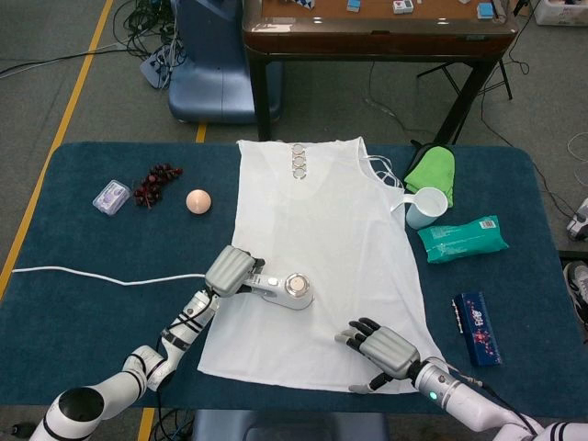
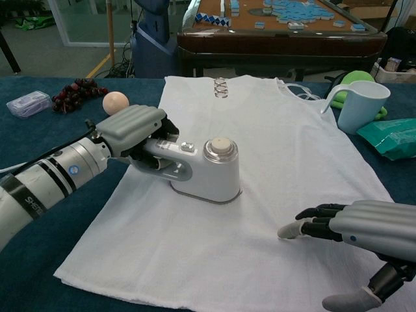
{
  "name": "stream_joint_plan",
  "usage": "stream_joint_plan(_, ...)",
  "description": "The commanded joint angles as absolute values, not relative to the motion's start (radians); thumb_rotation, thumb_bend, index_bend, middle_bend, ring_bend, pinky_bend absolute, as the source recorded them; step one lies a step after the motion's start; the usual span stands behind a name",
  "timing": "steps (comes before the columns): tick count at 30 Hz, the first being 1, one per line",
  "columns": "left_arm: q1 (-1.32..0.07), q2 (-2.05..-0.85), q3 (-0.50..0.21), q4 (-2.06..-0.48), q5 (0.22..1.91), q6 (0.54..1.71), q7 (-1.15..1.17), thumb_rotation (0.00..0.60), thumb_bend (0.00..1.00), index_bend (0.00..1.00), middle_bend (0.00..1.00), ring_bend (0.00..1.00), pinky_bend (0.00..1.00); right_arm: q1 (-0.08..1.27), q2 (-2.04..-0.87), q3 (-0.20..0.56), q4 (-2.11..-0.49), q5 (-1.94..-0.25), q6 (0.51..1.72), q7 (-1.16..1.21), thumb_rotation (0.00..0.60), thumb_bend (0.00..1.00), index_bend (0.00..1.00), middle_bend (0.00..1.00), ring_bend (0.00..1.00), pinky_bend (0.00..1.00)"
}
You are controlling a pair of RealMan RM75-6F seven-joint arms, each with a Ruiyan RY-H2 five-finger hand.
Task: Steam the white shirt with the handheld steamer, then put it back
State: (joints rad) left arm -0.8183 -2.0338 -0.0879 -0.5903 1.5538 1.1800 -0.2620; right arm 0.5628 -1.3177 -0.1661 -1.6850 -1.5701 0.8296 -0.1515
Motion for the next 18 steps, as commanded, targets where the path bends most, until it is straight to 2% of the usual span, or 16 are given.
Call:
stream_joint_plan(1, -0.81, -2.022, -0.09, -0.594, 1.547, 1.182, -0.261, 0.6, 0.25, 0.78, 0.86, 0.72, 0.77, 0.563, -1.317, -0.169, -1.685, -1.57, 0.827, -0.151, 0.219, 0.0, 0.02, 0.14, 0.03, 0.04)
stream_joint_plan(10, -0.799, -2.005, -0.096, -0.602, 1.531, 1.174, -0.256, 0.6, 0.25, 0.78, 0.86, 0.72, 0.77, 0.56, -1.311, -0.178, -1.69, -1.56, 0.816, -0.149, 0.219, 0.02, 0.05, 0.13, 0.03, 0.04)
stream_joint_plan(18, -0.807, -2.017, -0.097, -0.607, 1.532, 1.167, -0.249, 0.6, 0.25, 0.78, 0.86, 0.72, 0.77, 0.55, -1.302, -0.182, -1.695, -1.558, 0.825, -0.13, 0.257, 0.27, 0.05, 0.13, 0.03, 0.04)
